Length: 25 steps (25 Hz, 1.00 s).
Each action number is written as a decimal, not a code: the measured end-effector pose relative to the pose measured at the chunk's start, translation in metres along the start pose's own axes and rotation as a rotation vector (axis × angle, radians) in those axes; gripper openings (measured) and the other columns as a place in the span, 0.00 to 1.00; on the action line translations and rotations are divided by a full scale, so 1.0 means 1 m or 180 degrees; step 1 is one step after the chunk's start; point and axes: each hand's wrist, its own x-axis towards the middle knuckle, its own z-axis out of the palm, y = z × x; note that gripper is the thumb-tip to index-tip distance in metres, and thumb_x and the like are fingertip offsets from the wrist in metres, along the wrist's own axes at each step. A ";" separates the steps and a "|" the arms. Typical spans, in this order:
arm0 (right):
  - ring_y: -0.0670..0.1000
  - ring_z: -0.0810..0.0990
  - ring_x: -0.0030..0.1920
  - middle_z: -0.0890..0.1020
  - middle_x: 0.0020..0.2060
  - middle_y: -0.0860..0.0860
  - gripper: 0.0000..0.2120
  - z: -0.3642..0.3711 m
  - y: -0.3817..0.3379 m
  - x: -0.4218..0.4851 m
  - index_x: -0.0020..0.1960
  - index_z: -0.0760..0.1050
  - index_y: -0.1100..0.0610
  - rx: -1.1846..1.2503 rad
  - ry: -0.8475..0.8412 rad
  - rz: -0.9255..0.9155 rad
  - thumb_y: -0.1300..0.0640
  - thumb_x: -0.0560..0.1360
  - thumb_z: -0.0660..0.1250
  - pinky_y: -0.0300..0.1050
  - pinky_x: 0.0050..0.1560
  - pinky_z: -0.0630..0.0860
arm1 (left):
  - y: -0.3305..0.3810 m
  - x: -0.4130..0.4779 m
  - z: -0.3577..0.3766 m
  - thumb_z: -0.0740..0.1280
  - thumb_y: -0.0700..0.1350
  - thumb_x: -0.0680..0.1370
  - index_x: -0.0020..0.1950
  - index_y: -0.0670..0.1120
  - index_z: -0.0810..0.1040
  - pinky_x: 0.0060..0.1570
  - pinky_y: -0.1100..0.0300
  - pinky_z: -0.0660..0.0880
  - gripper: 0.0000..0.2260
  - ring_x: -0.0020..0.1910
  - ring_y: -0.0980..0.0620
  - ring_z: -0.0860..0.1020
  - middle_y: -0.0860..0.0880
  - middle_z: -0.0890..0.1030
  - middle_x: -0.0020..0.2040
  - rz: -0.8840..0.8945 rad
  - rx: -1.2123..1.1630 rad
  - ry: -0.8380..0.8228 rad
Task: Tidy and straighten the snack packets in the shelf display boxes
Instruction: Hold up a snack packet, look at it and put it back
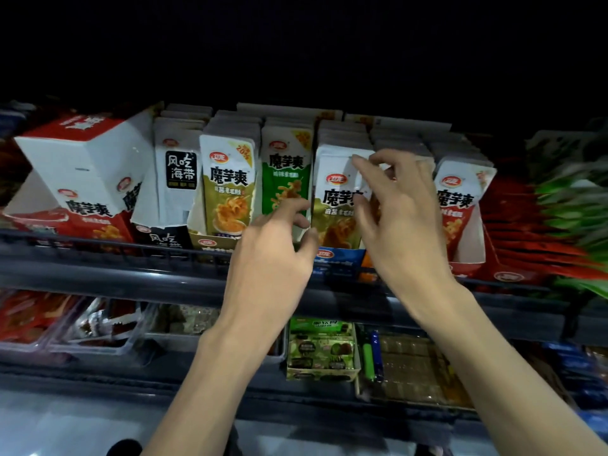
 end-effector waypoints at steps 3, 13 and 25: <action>0.54 0.70 0.63 0.74 0.61 0.54 0.19 -0.005 0.002 -0.002 0.66 0.74 0.57 0.0235 -0.0017 0.0032 0.63 0.76 0.68 0.44 0.59 0.68 | 0.006 -0.001 0.007 0.67 0.46 0.78 0.63 0.53 0.74 0.41 0.56 0.75 0.14 0.40 0.58 0.78 0.58 0.79 0.46 0.0016 0.0032 0.0008; 0.48 0.74 0.49 0.76 0.47 0.49 0.08 -0.006 0.005 -0.001 0.55 0.77 0.59 0.0678 -0.0263 0.0392 0.55 0.80 0.67 0.39 0.47 0.68 | 0.009 0.000 0.011 0.69 0.46 0.77 0.63 0.51 0.74 0.44 0.52 0.77 0.14 0.42 0.54 0.78 0.55 0.79 0.49 -0.0100 -0.0107 0.0080; 0.36 0.81 0.40 0.82 0.40 0.42 0.06 -0.040 -0.014 0.014 0.50 0.77 0.57 0.2857 0.0401 0.1190 0.57 0.82 0.63 0.30 0.36 0.74 | 0.014 -0.002 0.000 0.65 0.49 0.81 0.51 0.48 0.81 0.39 0.53 0.76 0.07 0.39 0.54 0.79 0.52 0.82 0.42 0.0103 -0.1210 0.0194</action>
